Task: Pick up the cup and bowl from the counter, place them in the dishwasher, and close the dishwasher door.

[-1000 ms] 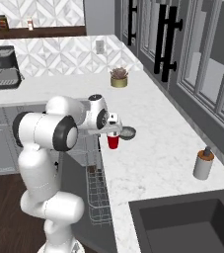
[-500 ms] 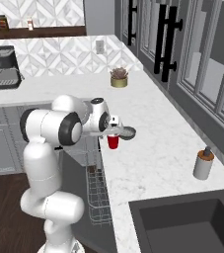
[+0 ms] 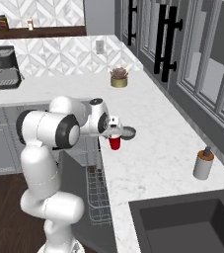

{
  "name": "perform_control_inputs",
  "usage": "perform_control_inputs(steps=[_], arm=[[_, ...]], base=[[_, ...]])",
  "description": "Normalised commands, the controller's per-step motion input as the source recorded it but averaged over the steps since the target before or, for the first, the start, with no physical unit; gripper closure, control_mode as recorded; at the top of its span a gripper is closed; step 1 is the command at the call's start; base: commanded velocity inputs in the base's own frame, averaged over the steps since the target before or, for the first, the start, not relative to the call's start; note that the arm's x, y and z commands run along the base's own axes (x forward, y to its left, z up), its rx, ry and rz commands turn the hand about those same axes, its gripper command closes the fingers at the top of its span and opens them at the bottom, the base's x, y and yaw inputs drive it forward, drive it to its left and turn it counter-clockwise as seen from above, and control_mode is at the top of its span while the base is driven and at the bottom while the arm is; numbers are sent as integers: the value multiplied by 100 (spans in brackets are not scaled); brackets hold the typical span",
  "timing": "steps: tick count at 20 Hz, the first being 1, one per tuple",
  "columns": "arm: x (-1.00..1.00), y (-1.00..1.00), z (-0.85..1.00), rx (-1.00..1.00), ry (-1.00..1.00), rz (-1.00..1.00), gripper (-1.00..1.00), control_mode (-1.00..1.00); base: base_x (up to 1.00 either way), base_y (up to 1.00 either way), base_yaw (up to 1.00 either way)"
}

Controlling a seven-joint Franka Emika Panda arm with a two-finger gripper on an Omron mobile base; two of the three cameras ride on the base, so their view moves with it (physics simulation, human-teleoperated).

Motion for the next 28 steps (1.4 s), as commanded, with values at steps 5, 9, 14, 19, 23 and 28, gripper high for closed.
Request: perform_control_inputs(steps=[5,9,14,19,23,28], arm=[[-75,41,-3,-3,-7,0,100,-100],[-100,89,0,-6,-5,0,100,-100],[-53,100,-8,-5,3,0,100,-100],[28,90,-49,-9,4,0,100,-100],[62,54,-72,-17,0,0,100,-100],[56,13,-67,-22,-9,-1,100,-100]], base=[[0,0,0],[0,0,0],[0,0,0],[0,0,0],[0,0,0],[0,0,0]])
